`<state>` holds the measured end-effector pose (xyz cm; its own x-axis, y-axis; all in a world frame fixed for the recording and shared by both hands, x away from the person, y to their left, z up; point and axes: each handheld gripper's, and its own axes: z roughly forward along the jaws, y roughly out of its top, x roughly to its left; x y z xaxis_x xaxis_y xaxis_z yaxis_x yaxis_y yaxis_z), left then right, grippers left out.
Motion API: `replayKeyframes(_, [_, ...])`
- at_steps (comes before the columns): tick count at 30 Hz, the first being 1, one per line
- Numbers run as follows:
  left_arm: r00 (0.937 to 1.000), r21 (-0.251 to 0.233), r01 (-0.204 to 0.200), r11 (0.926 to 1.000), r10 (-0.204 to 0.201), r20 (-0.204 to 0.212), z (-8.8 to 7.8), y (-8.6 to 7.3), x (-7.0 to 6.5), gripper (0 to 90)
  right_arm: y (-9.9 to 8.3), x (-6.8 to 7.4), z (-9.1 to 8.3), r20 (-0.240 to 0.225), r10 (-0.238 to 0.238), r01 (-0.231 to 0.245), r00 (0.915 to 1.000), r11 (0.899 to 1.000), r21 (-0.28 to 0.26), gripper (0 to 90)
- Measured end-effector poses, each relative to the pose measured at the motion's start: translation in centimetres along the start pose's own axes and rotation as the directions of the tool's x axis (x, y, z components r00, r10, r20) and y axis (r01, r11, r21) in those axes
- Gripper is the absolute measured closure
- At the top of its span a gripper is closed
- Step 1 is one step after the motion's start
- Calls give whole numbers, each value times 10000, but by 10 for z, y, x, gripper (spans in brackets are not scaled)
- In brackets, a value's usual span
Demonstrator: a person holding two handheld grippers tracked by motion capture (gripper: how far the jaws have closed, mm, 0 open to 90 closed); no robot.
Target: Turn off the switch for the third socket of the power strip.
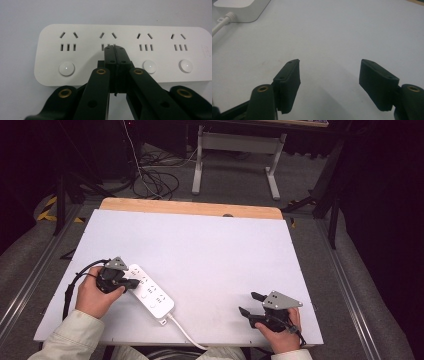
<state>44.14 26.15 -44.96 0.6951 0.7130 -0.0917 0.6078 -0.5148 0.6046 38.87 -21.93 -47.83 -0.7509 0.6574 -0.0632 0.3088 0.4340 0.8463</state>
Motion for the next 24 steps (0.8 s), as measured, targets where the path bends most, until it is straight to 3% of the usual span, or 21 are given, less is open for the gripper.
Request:
replayKeyframes(14, [9996, -220, 261, 9994, -259, 114, 1, -4, 1, 900, 0, 0, -1, -28, -19, 19, 10000, 10000, -6, 335])
replayKeyframes(24, [9997, -190, 105, 9998, -110, -239, 1, -4, -4, 900, 0, 1, -1, -66, -57, 57, 10000, 10000, 11, 335])
